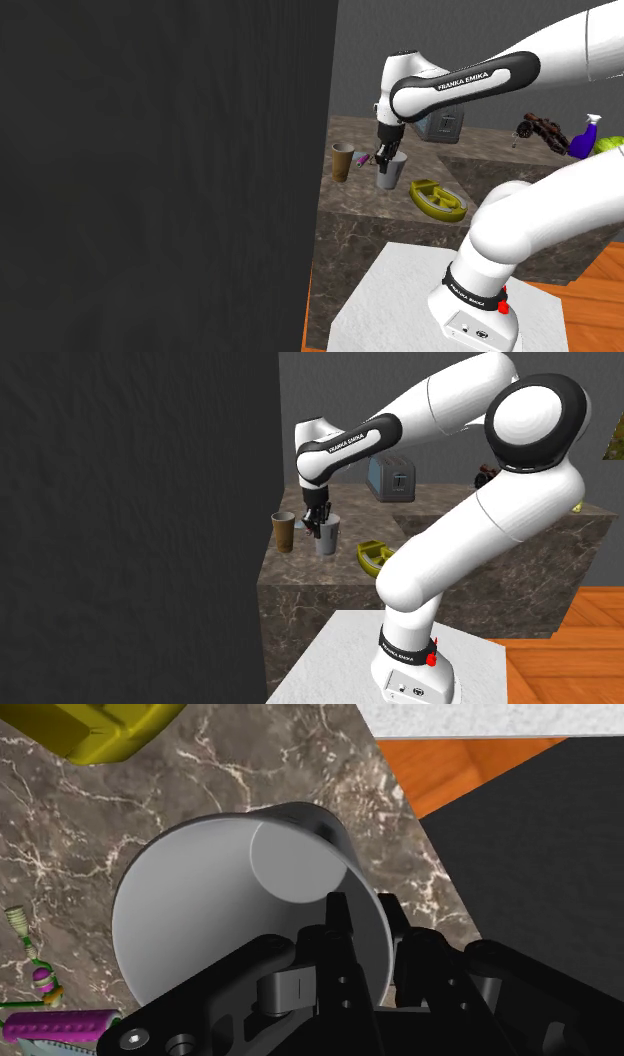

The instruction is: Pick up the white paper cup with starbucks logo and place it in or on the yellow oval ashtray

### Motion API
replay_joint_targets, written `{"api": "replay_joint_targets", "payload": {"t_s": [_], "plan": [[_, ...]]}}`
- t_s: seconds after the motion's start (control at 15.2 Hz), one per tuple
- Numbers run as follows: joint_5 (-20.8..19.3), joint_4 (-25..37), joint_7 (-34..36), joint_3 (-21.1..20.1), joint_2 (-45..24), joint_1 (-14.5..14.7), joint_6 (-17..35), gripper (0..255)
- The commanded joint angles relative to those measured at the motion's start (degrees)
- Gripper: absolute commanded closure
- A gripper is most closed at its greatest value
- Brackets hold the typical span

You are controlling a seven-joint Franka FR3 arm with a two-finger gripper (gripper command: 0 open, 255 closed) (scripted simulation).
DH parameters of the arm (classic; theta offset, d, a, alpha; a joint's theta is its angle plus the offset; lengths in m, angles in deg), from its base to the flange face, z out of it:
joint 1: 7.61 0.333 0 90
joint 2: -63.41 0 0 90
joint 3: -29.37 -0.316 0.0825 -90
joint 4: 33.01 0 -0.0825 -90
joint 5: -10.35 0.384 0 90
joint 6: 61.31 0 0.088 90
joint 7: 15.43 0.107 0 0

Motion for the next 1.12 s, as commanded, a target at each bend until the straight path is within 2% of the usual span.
{"api": "replay_joint_targets", "payload": {"t_s": [0.0,0.33,1.06], "plan": [[0.20,1.40,-0.31,-0.08,0.24,0.05,-1.63,255],[0.75,4.60,-0.84,-0.49,1.17,0.23,-5.73,255],[-8.37,1.35,-15.48,10.36,14.16,-8.65,-12.66,255]]}}
